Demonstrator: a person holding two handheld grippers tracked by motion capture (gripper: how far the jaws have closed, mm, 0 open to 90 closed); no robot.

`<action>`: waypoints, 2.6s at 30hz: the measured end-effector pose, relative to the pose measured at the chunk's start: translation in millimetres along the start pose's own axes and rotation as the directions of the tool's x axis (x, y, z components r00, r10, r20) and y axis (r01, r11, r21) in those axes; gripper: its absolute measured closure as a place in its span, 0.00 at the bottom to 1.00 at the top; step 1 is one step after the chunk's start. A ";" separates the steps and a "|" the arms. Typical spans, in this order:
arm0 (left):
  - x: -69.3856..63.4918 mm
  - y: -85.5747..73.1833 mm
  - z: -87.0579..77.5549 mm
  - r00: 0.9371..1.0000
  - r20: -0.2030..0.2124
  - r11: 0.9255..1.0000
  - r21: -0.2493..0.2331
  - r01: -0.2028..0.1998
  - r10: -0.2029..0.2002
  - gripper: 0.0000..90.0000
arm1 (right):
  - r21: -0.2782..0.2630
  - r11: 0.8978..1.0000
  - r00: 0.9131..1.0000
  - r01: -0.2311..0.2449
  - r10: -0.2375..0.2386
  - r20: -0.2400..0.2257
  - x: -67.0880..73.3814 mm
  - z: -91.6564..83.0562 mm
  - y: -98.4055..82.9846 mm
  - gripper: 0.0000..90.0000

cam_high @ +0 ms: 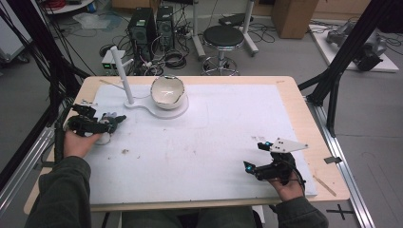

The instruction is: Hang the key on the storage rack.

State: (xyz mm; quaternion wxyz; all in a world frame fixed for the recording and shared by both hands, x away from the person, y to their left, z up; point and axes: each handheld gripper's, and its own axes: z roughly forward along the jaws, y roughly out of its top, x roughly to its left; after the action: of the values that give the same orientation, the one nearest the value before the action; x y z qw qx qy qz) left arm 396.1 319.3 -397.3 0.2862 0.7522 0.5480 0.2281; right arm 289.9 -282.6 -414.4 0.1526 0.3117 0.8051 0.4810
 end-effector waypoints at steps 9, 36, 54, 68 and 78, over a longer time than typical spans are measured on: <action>-1.2 -3.4 10.1 1.000 -0.007 0.999 0.043 0.000 0.001 0.37 | 0.000 1.000 1.000 0.004 -0.004 -0.002 -0.6 0.1 0.0 0.08; -7.7 -3.6 10.8 0.998 -0.042 0.997 0.063 -0.053 0.056 0.56 | -0.011 1.000 1.000 -0.001 0.001 -0.001 -1.5 -2.1 0.1 0.08; -2.3 -2.1 -18.3 0.998 0.051 0.999 -0.036 -0.021 0.023 0.57 | -0.012 1.000 1.000 -0.004 0.004 -0.004 -1.0 -2.0 0.4 0.08; -2.4 10.3 -48.4 0.995 0.086 0.994 -0.108 -0.034 0.043 0.57 | -0.014 1.000 1.000 0.003 -0.003 -0.003 -1.1 -2.0 0.7 0.08; -4.1 20.8 -65.3 0.994 0.092 0.989 -0.135 -0.053 0.066 0.57 | -0.017 1.000 1.000 0.006 -0.006 -0.004 -1.1 -2.7 0.9 0.08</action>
State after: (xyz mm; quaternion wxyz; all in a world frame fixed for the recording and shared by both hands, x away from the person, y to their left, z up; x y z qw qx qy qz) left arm 366.5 322.3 -335.5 0.3547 0.7577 0.4943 0.2360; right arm 289.5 -284.9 -412.4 0.1553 0.3070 0.8023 0.4879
